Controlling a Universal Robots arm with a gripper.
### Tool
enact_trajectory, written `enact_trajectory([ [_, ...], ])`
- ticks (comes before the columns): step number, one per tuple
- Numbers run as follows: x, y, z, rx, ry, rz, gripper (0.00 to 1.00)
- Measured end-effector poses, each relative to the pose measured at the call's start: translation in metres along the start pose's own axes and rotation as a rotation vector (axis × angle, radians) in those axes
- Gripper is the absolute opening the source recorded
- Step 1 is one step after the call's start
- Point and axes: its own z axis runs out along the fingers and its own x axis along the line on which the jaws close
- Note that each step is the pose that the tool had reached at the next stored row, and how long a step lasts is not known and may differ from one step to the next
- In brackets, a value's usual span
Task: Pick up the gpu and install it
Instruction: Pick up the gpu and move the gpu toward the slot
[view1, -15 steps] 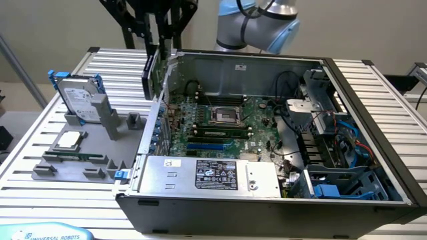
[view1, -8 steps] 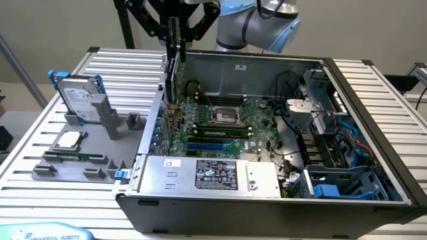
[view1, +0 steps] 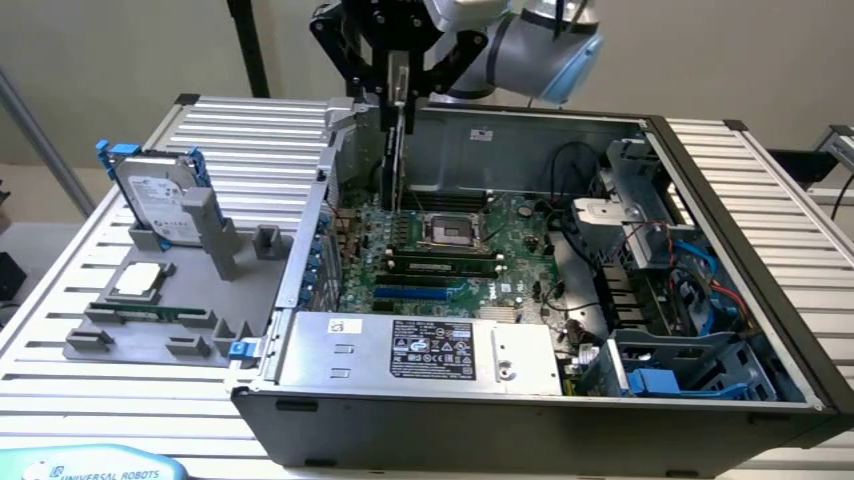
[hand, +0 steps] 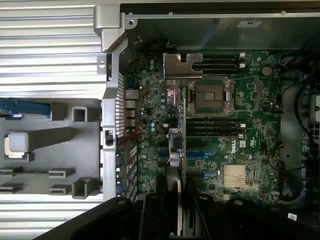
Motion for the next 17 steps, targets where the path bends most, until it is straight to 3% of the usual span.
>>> enact_trajectory([
  [11, -0.049, 0.0039, 0.0189, 0.0046, -0.0002, 0.0, 0.27],
  [17, -0.065, 0.004, 0.0293, 0.005, -0.0001, 0.0, 0.27],
])
